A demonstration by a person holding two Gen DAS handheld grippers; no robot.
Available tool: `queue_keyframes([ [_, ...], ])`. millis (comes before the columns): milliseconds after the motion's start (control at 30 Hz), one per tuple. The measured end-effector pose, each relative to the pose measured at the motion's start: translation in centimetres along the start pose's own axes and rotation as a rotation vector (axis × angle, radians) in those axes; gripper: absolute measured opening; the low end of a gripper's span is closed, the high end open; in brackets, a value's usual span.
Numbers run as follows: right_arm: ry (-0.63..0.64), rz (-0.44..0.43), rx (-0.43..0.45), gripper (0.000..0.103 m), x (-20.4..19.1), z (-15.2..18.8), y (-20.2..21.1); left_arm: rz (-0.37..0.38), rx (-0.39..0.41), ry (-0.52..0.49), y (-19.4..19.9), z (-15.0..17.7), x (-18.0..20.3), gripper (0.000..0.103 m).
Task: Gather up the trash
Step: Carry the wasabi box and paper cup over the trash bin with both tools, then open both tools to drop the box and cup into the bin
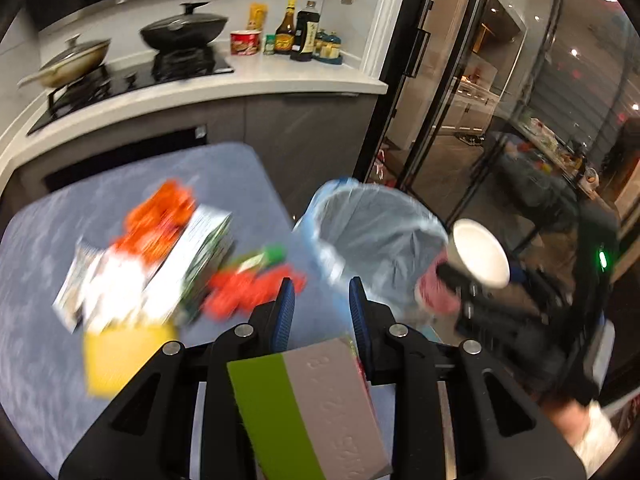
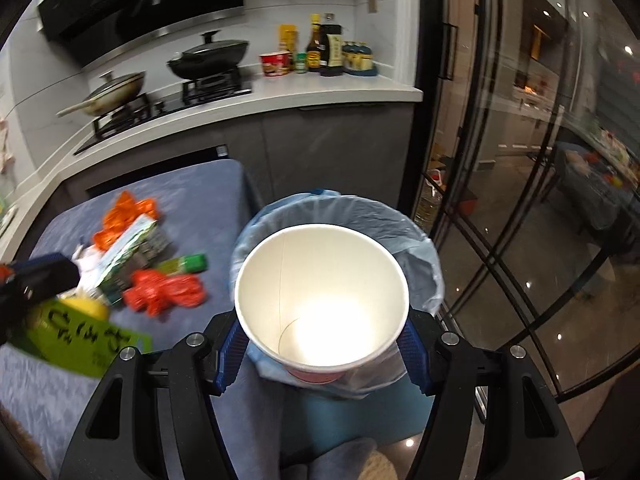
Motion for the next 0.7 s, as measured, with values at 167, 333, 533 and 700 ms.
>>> queue_keyframes([
  [167, -0.012, 0.034, -0.013, 0.064, 2.2, -2.3, -4.0, 0.086, -0.007, 0.003, -7.3, -4.5, 2.2, 0.027],
  [333, -0.037, 0.027, -0.037, 0.069, 3.5, -3.4, -7.1, 0.129, -0.049, 0.010, -11.9, -5.9, 3.6, 0.028],
  [533, -0.032, 0.055, -0.006, 0.082, 3.9, -3.9, -7.8, 0.061, -0.032, -0.020, -13.0, -6.2, 4.4, 0.065],
  [700, -0.018, 0.046, 0.019, 0.083, 3.4, -3.8, -6.7, 0.017, -0.021, -0.050, -12.3, -6.3, 4.6, 0.065],
])
Point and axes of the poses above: each gripper's, at about its wrist camera, not at the fingertips, and y roughly against the way its jaws point, x to its right, z to its underside, the point moved 1 cm from there along -y, roughly the way its jaws point, and after that the axes turned 14 degrees about -y, right-handed, at the moved point
